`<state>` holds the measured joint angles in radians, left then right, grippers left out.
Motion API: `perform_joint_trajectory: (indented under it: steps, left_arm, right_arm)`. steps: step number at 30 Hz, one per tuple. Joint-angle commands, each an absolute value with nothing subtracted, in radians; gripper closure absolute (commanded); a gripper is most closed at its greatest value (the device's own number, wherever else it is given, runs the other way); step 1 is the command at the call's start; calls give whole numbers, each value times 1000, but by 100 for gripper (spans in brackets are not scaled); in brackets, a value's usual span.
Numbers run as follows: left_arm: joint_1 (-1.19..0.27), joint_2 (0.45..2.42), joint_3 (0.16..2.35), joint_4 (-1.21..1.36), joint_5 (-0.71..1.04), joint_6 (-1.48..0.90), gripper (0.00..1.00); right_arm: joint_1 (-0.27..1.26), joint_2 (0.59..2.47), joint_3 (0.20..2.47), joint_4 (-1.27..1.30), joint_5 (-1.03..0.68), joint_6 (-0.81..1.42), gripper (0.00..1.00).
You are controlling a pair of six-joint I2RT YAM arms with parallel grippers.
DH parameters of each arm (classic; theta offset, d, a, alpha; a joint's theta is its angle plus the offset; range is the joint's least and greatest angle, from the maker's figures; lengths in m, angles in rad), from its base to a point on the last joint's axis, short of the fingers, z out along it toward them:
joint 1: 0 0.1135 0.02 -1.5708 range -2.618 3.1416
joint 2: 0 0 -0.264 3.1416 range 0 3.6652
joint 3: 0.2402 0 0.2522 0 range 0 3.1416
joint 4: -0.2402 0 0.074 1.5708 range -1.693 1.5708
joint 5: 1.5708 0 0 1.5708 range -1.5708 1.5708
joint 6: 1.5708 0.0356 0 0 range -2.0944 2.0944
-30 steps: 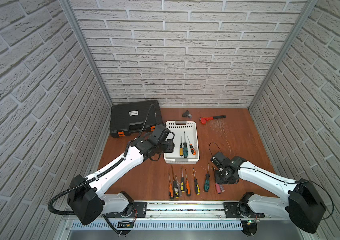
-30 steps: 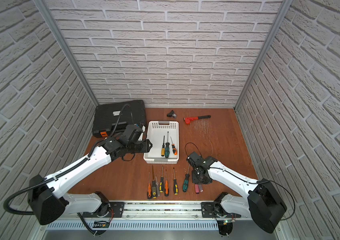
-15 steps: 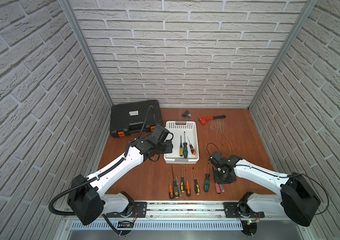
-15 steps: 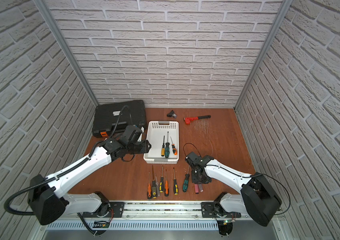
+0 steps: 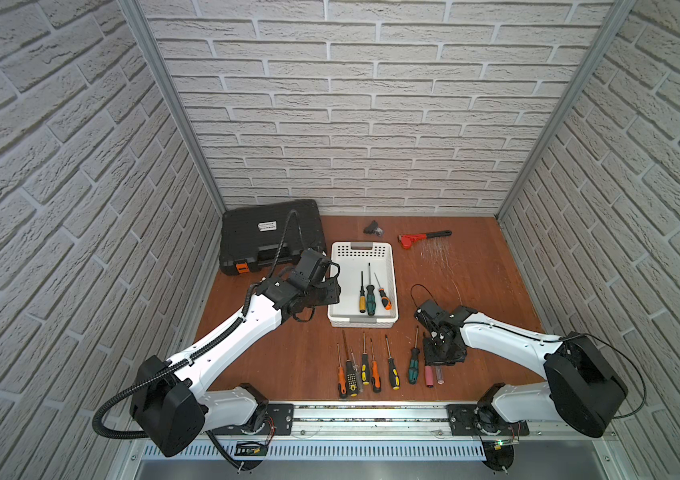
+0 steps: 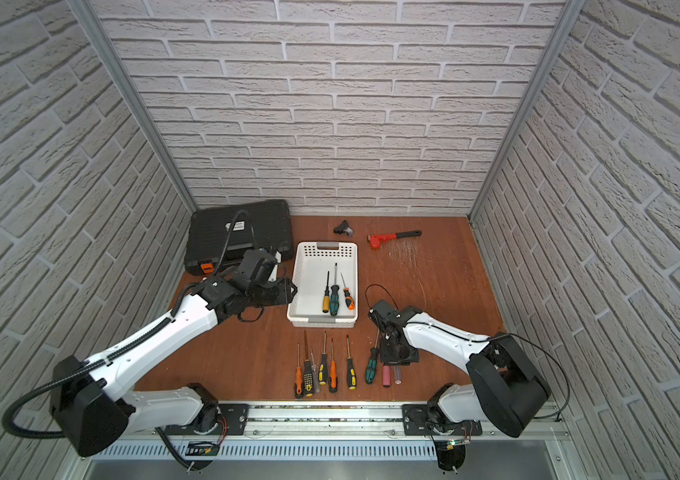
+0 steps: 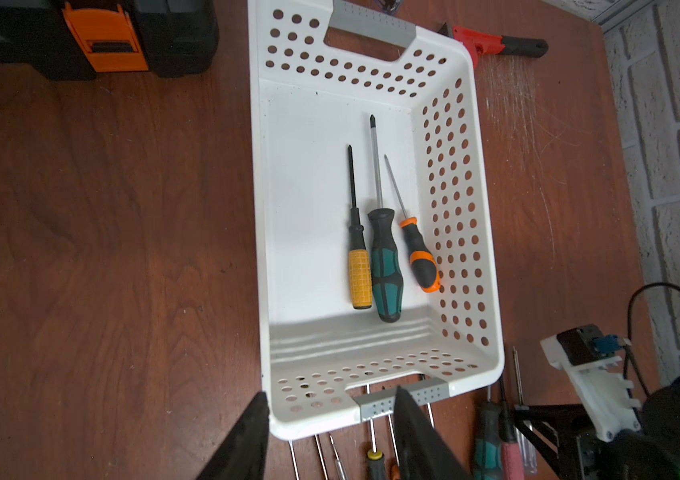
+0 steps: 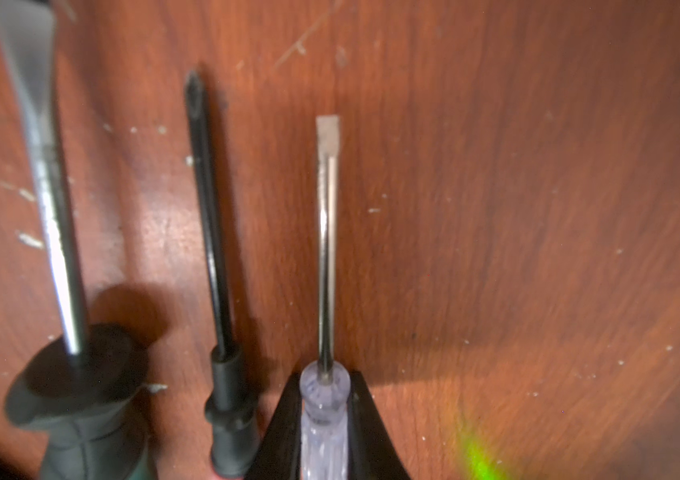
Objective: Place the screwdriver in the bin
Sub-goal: 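Lift the clear-handled screwdriver with the right gripper and carry it over the basket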
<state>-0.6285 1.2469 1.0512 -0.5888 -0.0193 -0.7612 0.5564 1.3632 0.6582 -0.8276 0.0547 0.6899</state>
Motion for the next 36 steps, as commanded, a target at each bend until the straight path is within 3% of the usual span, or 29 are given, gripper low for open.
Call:
perform_joint_trajectory:
  steps: [1,8,14,24,31,36]
  left_arm:
    - [-611,1225,1034,-566,-24,-759,50]
    - [-585,1233,1055,-590,-28,-771,50]
    - [-574,1215,1043,-591,-45,-801,50]
    - [-568,1114,971,-645,-105,-837,50]
    - [-550,1043,934,-681,-129,-848,48]
    - [-537,1026,913,-684,-125,-850,48]
  right_arm:
    - [537,1356,659,-812,62,676,94]
    - [517,1227,789,-925,97,648,94]
    - [518,1271,1122,-1015,31,575,94]
    - [547,1644,1511,-803,-263,558,95]
    - [606,1899,1661,-724,-300,580,94]
    - [623,1971,1667,-649,-275,603,95]
